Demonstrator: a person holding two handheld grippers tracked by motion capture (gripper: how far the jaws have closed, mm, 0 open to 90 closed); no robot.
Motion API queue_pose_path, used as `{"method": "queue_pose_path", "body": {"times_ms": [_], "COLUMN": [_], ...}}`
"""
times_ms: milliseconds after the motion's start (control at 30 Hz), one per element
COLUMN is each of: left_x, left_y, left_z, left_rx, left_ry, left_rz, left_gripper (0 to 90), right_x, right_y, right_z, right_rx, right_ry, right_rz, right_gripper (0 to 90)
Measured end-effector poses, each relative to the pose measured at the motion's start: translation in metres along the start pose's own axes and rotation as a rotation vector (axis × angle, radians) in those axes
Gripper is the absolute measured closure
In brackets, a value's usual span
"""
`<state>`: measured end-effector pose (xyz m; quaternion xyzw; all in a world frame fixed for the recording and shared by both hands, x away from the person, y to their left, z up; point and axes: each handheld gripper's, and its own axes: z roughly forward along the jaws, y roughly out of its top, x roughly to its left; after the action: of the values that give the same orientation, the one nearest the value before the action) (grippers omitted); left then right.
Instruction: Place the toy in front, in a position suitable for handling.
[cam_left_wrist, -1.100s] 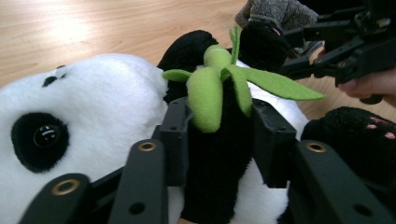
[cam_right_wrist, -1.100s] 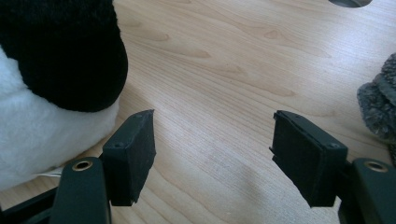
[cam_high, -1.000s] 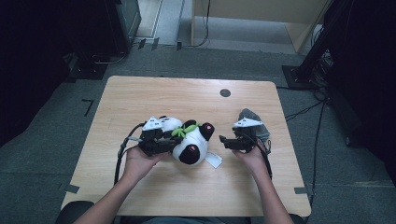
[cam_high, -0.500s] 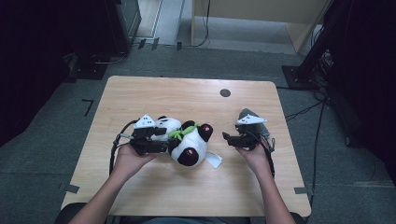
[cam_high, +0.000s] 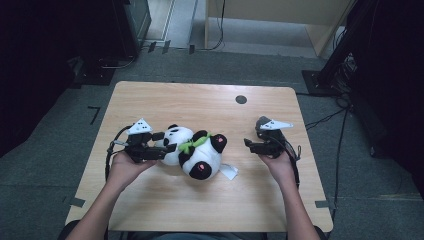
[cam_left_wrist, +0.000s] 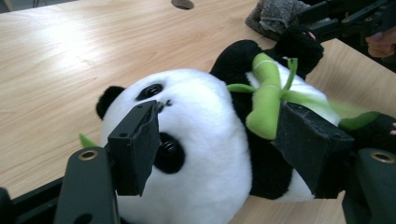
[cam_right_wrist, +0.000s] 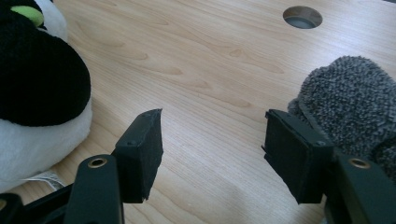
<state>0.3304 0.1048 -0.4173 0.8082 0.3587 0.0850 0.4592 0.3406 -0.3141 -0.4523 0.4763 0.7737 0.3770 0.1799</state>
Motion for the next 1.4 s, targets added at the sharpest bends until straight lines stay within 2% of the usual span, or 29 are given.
{"method": "queue_pose_path", "body": {"times_ms": [133,167,267,400,433,467,533,600,633,733,867,1000,1233,1400], "left_x": [0.007,0.009,0.012,0.018,0.02,0.02,0.022,0.023,0.023,0.026,0.034,0.037,0.044,0.05], "left_y": [-0.004,-0.007,-0.009,-0.012,-0.014,-0.014,-0.016,-0.017,-0.018,-0.019,-0.022,-0.024,-0.03,-0.035], "left_z": [-0.003,-0.003,-0.003,-0.004,-0.004,-0.004,-0.004,-0.003,-0.003,-0.002,0.003,0.007,0.016,0.023], "left_rx": [0.005,0.014,0.02,0.022,0.032,0.032,0.046,0.048,0.051,0.048,0.064,0.064,0.067,0.077], "left_ry": [-0.014,-0.01,-0.01,-0.023,-0.026,-0.026,-0.02,-0.021,-0.022,-0.034,-0.058,-0.057,-0.1,-0.12], "left_rz": [0.006,0.027,0.04,0.024,0.024,0.024,0.044,0.046,0.048,0.048,0.022,0.03,0.038,0.02], "left_gripper": [28.5,28.3,27.8,27.7,27.7,27.8,27.7,27.7,27.5,27.2,27.8,27.9,25.8,17.1], "right_x": [-0.004,-0.007,-0.012,-0.022,-0.03,-0.03,-0.039,-0.041,-0.046,-0.051,-0.059,-0.064,-0.075,-0.08], "right_y": [0.002,0.002,0.002,0.002,0.002,0.002,0.001,0.001,0.001,0.001,-0.001,-0.002,-0.01,-0.014], "right_z": [-0.003,-0.005,-0.007,-0.012,-0.015,-0.015,-0.019,-0.019,-0.02,-0.021,-0.015,-0.01,0.005,0.009], "right_rx": [-0.005,-0.015,-0.013,-0.021,-0.034,-0.034,-0.042,-0.04,-0.036,-0.041,-0.023,-0.01,0.047,0.061], "right_ry": [-0.01,-0.026,-0.033,-0.06,-0.07,-0.07,-0.091,-0.101,-0.13,-0.134,-0.159,-0.168,-0.163,-0.157], "right_rz": [-0.002,-0.015,-0.012,0.004,0.029,0.029,0.044,0.046,0.049,0.058,0.05,0.048,0.065,0.086], "right_gripper": [37.5,37.2,37.2,36.0,35.7,35.7,36.5,37.3,37.3,36.5,36.4,36.3,40.4,44.3]}}
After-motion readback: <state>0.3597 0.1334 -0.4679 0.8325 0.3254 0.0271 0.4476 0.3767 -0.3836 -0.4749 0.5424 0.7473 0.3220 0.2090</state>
